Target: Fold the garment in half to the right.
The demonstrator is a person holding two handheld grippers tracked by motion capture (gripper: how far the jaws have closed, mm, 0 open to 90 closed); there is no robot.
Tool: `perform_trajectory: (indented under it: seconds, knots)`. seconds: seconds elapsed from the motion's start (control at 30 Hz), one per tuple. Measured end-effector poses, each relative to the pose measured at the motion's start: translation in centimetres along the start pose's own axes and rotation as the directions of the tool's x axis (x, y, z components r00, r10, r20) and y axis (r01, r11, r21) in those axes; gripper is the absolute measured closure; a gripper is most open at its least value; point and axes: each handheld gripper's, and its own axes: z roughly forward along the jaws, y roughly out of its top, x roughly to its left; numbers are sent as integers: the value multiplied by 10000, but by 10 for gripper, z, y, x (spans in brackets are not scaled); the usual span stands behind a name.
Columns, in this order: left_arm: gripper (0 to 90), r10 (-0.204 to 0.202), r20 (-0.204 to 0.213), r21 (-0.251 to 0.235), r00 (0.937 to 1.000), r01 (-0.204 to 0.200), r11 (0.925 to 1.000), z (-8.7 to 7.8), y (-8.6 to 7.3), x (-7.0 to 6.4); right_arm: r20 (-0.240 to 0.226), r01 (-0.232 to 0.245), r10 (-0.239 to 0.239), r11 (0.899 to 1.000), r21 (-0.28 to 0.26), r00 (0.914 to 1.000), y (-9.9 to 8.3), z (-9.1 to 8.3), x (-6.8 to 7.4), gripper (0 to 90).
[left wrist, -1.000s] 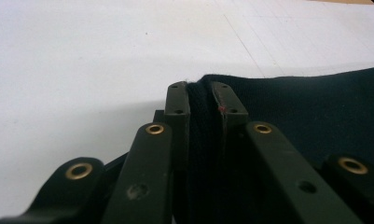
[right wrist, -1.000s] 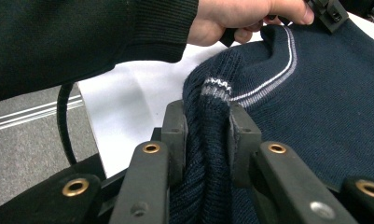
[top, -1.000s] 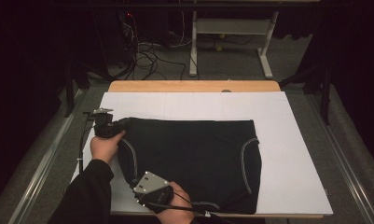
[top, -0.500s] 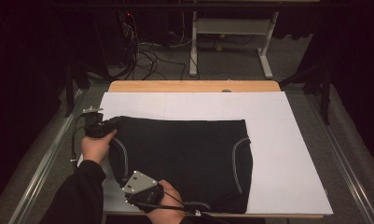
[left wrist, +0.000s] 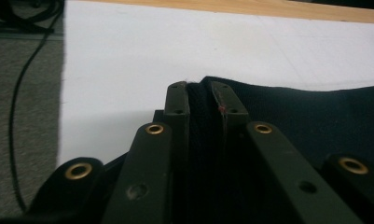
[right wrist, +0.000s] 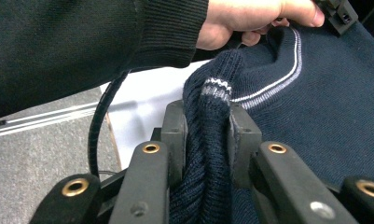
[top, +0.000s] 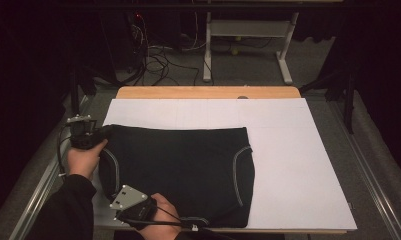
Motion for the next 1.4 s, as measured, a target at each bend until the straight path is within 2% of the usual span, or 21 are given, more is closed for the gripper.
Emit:
perform_trajectory:
  seconds: [0.1, 0.2, 0.4, 0.5, 0.57, 0.63, 0.73, 0.87, 1.0, 1.13, 1.23, 1.4]
  knots:
    - [750, -91, -54, 13, 9999, 91, 10000, -3, 0, 3, -17, 81, -81, 10000, -1, 10000, 4, 4, 5, 734]
    - [750, -72, -34, -43, 10000, 72, 10000, -4, 1, 1, 27, 80, -80, 10000, -29, 10000, 5, 2, 4, 734]
    - [750, 19, 4, 45, 10000, -19, 10000, -8, 6, -11, 195, -13, 17, 9998, -216, 9998, 3, -8, -2, 731]
    - [750, 212, -64, 144, 9998, -211, 9997, -11, 12, -19, 315, -76, 89, 9992, -398, 9995, 0, -16, -6, 731]
    - [749, 423, -393, 276, 9983, -413, 9988, -12, 18, -30, 396, -148, 169, 9986, -514, 9991, -2, -22, -8, 730]
    - [749, 561, -359, 302, 9978, -550, 9980, -12, 22, -37, 558, -191, 227, 9978, -641, 9982, -5, -30, -12, 730]
    - [749, 797, -316, 369, 9963, -785, 9962, -10, 28, -55, 726, -346, 403, 9964, -773, 9965, -12, -43, -19, 729]
    - [749, 783, -548, 545, 9954, -753, 9957, 0, 34, -76, 982, -484, 576, 9944, -940, 9935, -22, -61, -28, 729]
    - [748, 817, -358, 658, 9960, -792, 9947, 12, 37, -94, 1162, -702, 825, 9919, -1060, 9898, -33, -76, -37, 729]
    - [748, 1022, -151, 734, 9946, -1009, 9922, 24, 40, -112, 1364, -806, 957, 9904, -1121, 9860, -44, -89, -45, 728]
    - [748, 1227, 11, 758, 9924, -1224, 9896, 34, 42, -129, 1485, -818, 977, 9906, -1096, 9841, -53, -100, -51, 727]
    - [748, 1479, 245, 719, 9887, -1493, 9862, 45, 44, -150, 1715, -961, 1128, 9901, -1025, 9787, -67, -115, -60, 726]
